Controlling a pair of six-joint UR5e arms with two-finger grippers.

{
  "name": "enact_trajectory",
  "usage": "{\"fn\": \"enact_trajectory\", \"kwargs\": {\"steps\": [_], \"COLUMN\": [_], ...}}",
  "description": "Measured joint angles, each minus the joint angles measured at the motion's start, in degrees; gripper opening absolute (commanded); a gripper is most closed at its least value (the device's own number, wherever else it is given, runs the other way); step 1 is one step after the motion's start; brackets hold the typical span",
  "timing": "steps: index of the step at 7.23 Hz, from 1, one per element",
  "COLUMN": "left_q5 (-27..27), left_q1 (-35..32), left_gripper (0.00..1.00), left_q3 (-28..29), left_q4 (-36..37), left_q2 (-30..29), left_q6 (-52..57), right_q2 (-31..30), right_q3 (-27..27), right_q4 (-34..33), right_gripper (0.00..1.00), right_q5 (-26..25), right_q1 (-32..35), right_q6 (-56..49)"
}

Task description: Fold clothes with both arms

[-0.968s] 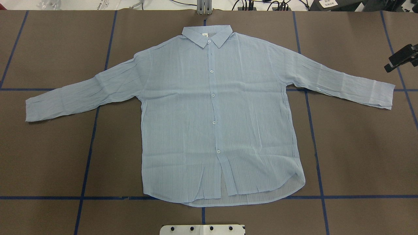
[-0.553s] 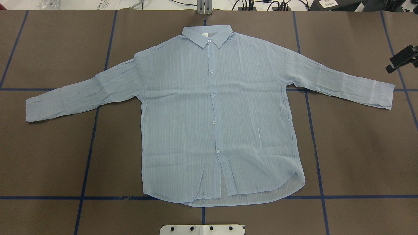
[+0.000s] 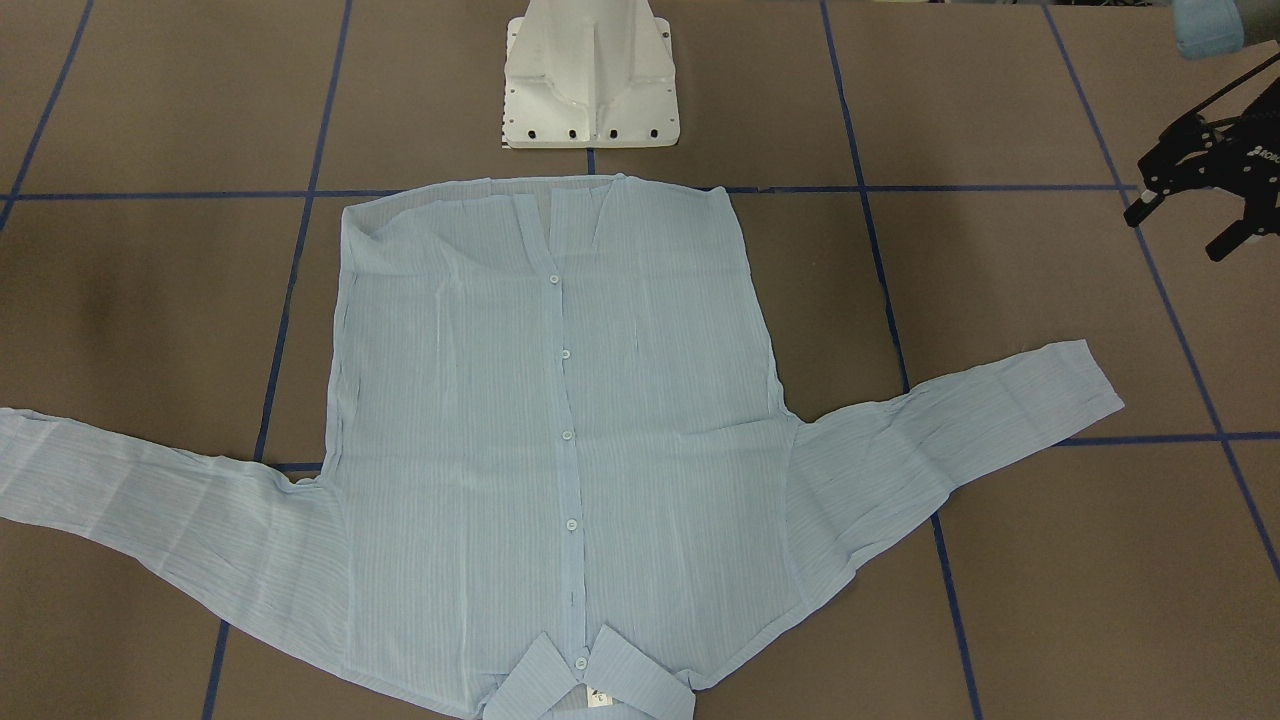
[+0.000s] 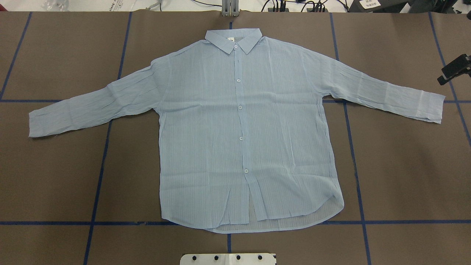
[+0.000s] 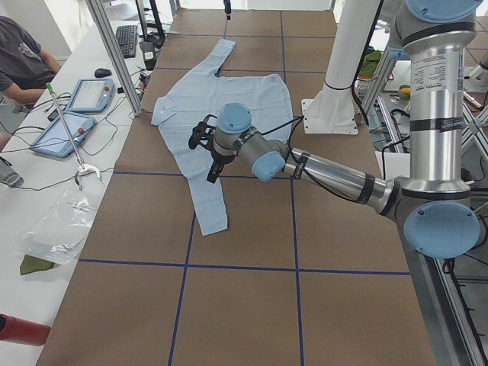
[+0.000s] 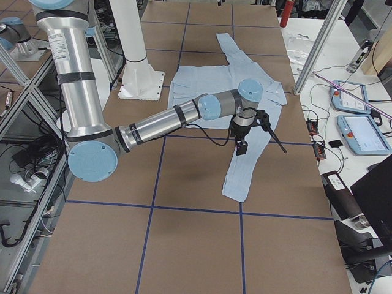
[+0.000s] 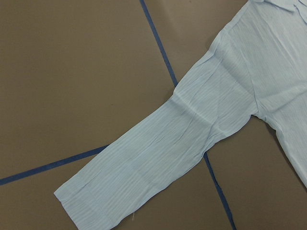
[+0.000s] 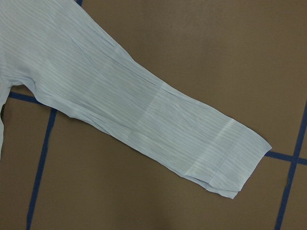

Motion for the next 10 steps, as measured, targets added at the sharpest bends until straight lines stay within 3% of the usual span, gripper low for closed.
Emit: {"fn": "enact_trajectory", "kwargs": {"steps": [4,8,10], "left_q5": [4.8,4.6,4.5], "left_q1": [0.0,0.0,0.0], "left_gripper": [1.00,1.00,1.00], "left_q3": [1.7,1.8,1.2], "left_q4": [1.0,1.3,1.3], "left_q2": [1.1,1.4,1.4], "left_q6": [-0.1,-0.6,-2.7], "right_q2": [-2.4,2.6,4.8], "right_q3": [-8.7,-29.5,-34.5], "right_q4": [3.1,22.8,26.5], "right_gripper": [1.00,1.00,1.00], "right_q5": [-0.4,-1.4,-3.0], "right_q1": [1.8,2.1,1.5], "right_q6": [1.4,4.3,4.5]}}
